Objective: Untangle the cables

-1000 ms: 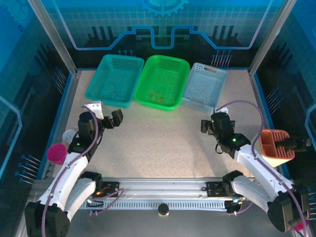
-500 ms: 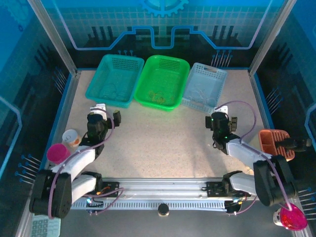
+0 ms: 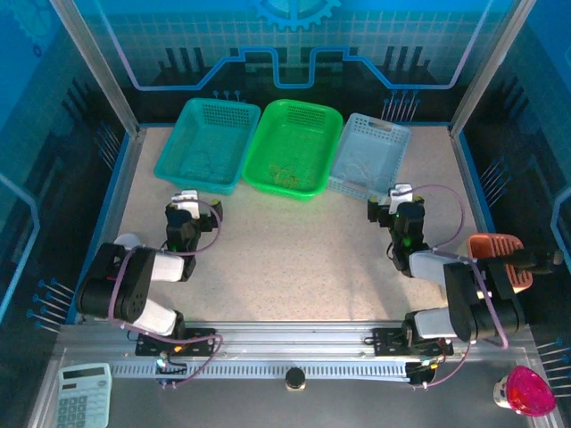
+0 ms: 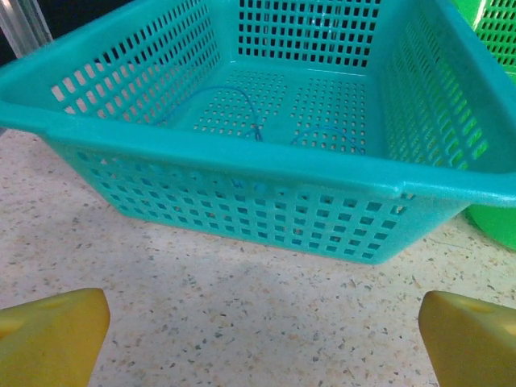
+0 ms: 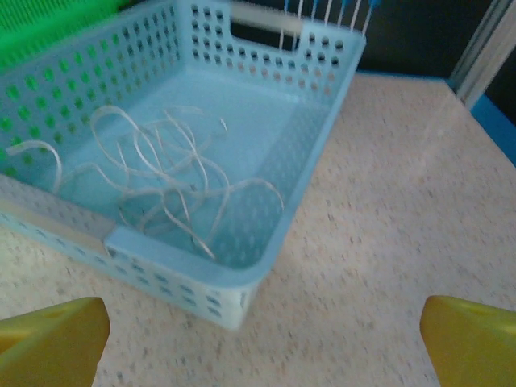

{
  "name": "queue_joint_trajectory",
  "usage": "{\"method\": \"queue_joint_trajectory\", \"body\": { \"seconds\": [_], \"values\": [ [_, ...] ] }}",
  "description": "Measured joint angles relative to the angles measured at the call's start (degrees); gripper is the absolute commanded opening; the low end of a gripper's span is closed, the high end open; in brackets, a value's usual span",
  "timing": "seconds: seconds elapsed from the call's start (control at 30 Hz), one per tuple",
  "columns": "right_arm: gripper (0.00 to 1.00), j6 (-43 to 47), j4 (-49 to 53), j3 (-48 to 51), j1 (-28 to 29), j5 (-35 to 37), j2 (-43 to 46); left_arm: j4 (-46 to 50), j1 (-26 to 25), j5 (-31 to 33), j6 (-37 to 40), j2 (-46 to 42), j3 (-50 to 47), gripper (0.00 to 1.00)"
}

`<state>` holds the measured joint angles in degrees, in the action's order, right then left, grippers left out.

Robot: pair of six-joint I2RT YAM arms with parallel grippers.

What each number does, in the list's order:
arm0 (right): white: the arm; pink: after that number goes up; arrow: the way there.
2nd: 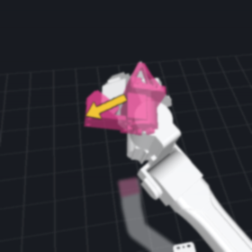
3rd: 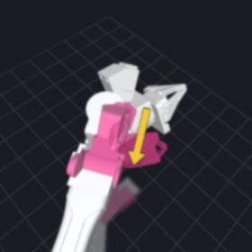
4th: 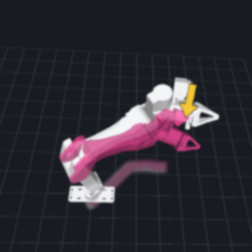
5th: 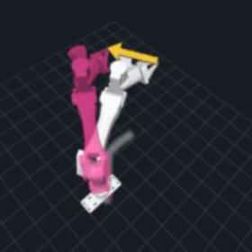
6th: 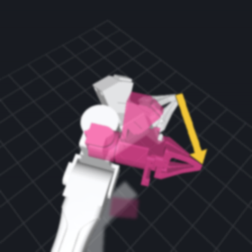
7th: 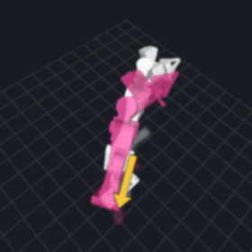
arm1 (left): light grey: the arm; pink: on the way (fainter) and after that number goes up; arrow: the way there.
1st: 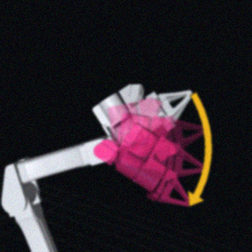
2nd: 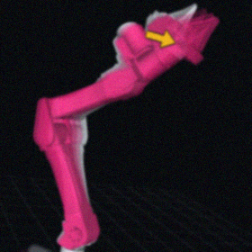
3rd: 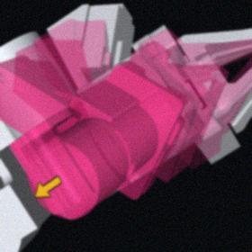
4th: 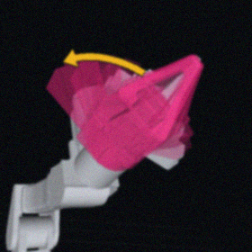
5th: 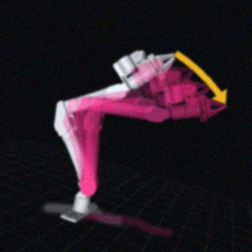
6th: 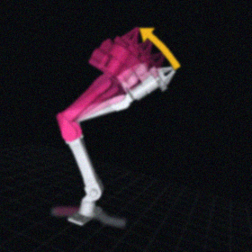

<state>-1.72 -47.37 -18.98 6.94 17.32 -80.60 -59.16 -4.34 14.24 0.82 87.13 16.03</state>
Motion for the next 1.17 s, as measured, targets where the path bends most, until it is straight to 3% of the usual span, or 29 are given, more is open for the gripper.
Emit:
{"method": "queue_joint_trajectory", "body": {
  "seconds": [0.1,0.47,1.17],
  "values": [
    [1.00,0.5,-9.0,3.8,0.0,-1.4,-7.9,-1.1,0.2,-1.1,0.5,2.5,-0.1,0.99],
    [1.00,0.3,-4.5,-3.1,-2.3,-5.3,-7.8,5.4,3.8,-7.5,-0.5,2.5,5.7,0.99],
    [1.00,0.5,-3.5,-3.1,-2.0,-5.0,-7.8,6.7,3.7,-7.8,-0.8,2.5,5.7,0.99]
  ]
}}
